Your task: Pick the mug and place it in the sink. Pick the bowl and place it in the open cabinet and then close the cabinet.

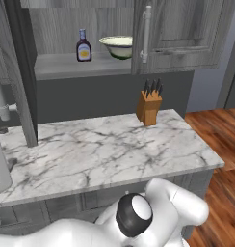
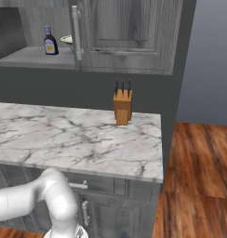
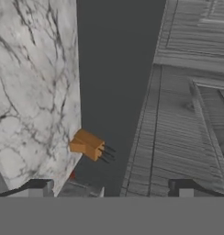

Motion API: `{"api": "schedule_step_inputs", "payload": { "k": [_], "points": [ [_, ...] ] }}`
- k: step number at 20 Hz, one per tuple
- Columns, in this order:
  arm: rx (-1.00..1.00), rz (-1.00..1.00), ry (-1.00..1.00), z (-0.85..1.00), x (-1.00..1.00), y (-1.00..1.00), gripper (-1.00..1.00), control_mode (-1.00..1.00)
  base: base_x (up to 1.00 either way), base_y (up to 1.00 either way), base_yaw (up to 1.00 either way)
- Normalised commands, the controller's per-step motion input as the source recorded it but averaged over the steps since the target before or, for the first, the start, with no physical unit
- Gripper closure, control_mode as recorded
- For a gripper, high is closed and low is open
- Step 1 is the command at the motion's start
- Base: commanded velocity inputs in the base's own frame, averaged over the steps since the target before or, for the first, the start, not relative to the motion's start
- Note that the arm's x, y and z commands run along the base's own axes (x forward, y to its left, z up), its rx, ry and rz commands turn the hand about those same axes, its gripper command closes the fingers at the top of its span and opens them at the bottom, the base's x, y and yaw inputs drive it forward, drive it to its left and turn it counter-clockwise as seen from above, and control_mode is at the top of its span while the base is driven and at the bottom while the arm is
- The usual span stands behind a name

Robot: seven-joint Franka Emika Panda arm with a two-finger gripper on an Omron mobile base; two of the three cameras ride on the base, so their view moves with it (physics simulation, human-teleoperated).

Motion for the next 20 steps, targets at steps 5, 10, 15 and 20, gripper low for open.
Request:
{"api": "schedule_step_inputs", "payload": {
  "k": [5, 10, 15, 20],
  "points": [
    [0.0, 0.0, -0.07, 0.0, 0.03, -0.21, -1.0, -1.0, 0.0, 0.0, 0.0],
    [0.0, 0.0, -0.07, 0.0, 0.05, -0.19, -1.0, -1.0, 0.0, 0.0, 0.0],
    [0.0, 0.0, -0.09, 0.0, 0.01, -0.24, -1.0, -1.0, 0.0, 0.0, 0.0],
    [0.0, 0.0, -0.08, 0.0, 0.01, -0.27, -1.0, -1.0, 0.0, 0.0, 0.0]
  ]
}}
